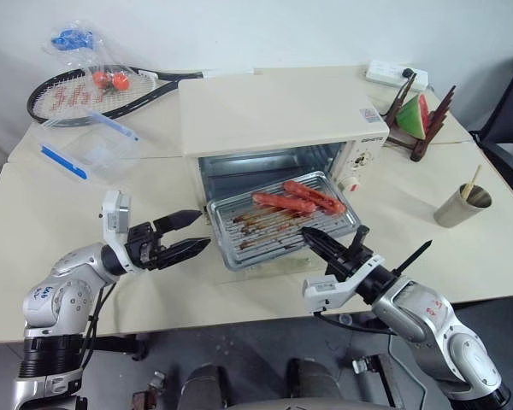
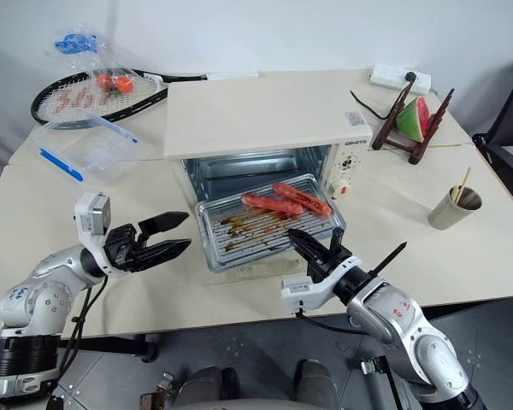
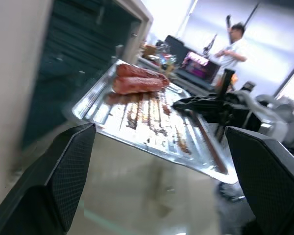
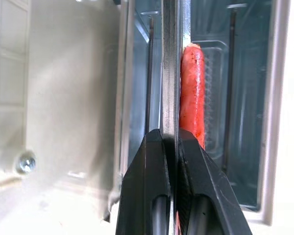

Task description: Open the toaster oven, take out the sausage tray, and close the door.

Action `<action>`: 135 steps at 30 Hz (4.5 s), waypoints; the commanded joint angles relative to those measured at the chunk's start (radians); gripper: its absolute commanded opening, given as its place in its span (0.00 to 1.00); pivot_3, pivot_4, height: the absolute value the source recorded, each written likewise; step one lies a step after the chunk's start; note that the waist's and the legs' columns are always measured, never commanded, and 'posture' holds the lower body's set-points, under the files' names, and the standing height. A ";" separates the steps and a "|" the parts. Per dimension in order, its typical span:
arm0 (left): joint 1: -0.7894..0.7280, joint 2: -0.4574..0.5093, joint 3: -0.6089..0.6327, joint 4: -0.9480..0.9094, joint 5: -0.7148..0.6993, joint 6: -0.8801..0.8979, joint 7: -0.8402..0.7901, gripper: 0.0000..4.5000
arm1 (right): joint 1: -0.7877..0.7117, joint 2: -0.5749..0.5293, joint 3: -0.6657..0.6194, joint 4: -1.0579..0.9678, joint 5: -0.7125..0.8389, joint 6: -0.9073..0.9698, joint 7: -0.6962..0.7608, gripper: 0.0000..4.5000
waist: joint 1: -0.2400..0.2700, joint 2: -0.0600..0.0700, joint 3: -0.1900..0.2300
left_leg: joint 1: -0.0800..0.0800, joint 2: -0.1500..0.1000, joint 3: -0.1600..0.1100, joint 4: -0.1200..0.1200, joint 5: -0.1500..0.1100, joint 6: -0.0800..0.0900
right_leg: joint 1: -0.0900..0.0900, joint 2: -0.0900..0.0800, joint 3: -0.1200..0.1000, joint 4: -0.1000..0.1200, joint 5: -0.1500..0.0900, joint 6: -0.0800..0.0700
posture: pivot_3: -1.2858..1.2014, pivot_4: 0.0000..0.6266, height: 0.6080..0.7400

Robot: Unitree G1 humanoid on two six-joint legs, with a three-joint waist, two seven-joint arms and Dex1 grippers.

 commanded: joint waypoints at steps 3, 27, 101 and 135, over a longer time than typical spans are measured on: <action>0.017 -0.011 0.022 -0.095 -0.165 0.234 0.179 1.00 | 0.008 -0.001 -0.038 -0.073 0.018 -0.043 -0.007 0.00 | 0.000 0.000 0.000 | 0.000 0.000 0.000 0.000 0.000 0.000 | 0.000 0.000 0.001 0.000 0.000 0.000 | 0.52 0.24 1.00; -0.039 -0.104 0.040 -0.023 -0.680 0.590 0.771 1.00 | 0.046 0.008 -0.073 -0.095 0.035 -0.102 0.010 0.00 | 0.002 0.000 0.000 | 0.002 0.000 -0.001 0.000 0.000 0.000 | 0.002 0.000 0.002 0.000 0.000 0.000 | 0.52 0.24 1.00; 0.162 0.243 0.055 0.261 -1.113 0.697 0.879 0.00 | -0.035 -0.390 -0.362 0.469 1.194 -0.033 0.772 0.99 | 0.019 0.000 0.001 | 0.005 0.000 -0.006 0.001 -0.001 0.002 | 0.002 0.000 0.006 0.000 -0.001 -0.001 | 0.52 0.24 1.00; 0.927 -0.042 0.512 -0.266 -1.113 0.353 0.826 0.00 | -0.460 -0.139 -0.095 1.143 1.021 -0.330 0.889 0.01 | -0.002 0.003 0.003 | 0.005 0.000 0.000 0.002 -0.002 0.000 | 0.002 0.001 0.008 -0.002 -0.002 -0.003 | 0.52 0.24 1.00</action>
